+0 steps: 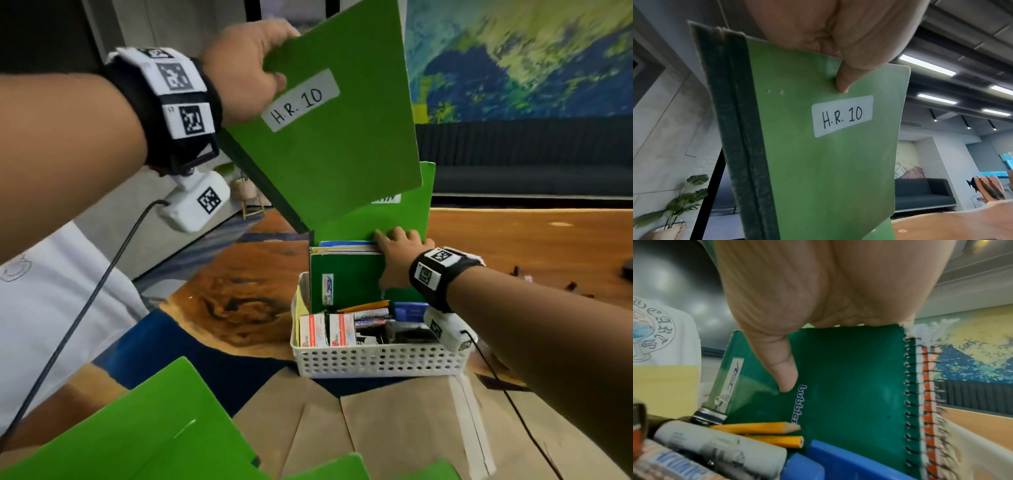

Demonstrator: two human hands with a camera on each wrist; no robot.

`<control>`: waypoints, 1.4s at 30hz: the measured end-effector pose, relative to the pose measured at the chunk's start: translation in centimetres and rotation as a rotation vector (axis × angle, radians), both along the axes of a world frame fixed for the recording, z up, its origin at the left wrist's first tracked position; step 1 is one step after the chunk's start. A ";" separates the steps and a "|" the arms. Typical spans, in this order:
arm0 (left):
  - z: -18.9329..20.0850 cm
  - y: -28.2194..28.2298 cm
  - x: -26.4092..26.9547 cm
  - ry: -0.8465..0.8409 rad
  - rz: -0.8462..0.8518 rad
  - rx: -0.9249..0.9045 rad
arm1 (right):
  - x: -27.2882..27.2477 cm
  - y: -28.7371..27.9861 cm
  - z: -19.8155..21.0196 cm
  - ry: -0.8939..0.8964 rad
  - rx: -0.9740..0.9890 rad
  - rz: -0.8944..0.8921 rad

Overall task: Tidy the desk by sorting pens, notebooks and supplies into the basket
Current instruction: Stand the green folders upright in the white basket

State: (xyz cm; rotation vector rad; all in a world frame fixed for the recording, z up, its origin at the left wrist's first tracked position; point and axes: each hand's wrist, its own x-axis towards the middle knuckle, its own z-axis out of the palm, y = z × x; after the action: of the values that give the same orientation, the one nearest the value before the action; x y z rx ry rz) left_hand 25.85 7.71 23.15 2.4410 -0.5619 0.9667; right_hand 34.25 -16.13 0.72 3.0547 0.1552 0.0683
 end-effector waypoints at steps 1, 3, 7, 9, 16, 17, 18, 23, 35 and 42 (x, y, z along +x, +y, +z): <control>0.2 -0.5 0.3 0.003 -0.011 0.026 | 0.1 0.1 -0.2 -0.005 -0.031 -0.011; 0.3 -1.3 0.7 0.021 -0.023 0.060 | 0.1 0.3 -0.3 -0.006 -0.076 -0.020; -1.0 -3.0 1.8 0.056 -0.048 0.111 | 0.2 -0.1 -0.5 0.022 -0.071 0.014; -2.6 -3.7 2.9 0.095 -0.034 0.150 | 0.1 -0.4 -0.3 0.044 -0.066 0.031; -11.3 -6.8 9.0 0.249 0.083 0.315 | -0.1 -0.3 -0.5 0.051 -0.064 0.066; -12.6 -7.3 9.4 0.264 0.089 0.346 | -0.1 -0.4 -0.6 0.053 -0.062 0.073; -13.7 -7.8 9.8 0.248 0.093 0.384 | 0.0 -0.3 -0.6 0.056 -0.060 0.079; -14.1 -9.6 11.3 0.128 0.180 0.505 | 0.5 -0.3 -1.0 0.087 -0.045 0.084; -19.3 -4.9 3.7 0.053 0.226 0.420 | 1.4 -0.1 -1.1 0.076 -0.021 0.085; -23.8 -0.9 -9.1 0.846 -0.059 0.637 | 1.5 -0.1 -1.1 0.039 -0.028 0.058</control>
State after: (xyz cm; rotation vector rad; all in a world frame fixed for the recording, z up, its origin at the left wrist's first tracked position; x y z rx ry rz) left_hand 16.71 6.83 -0.68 3.0076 -0.6708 -0.3818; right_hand 35.74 -16.28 -0.38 3.0244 0.2460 0.0101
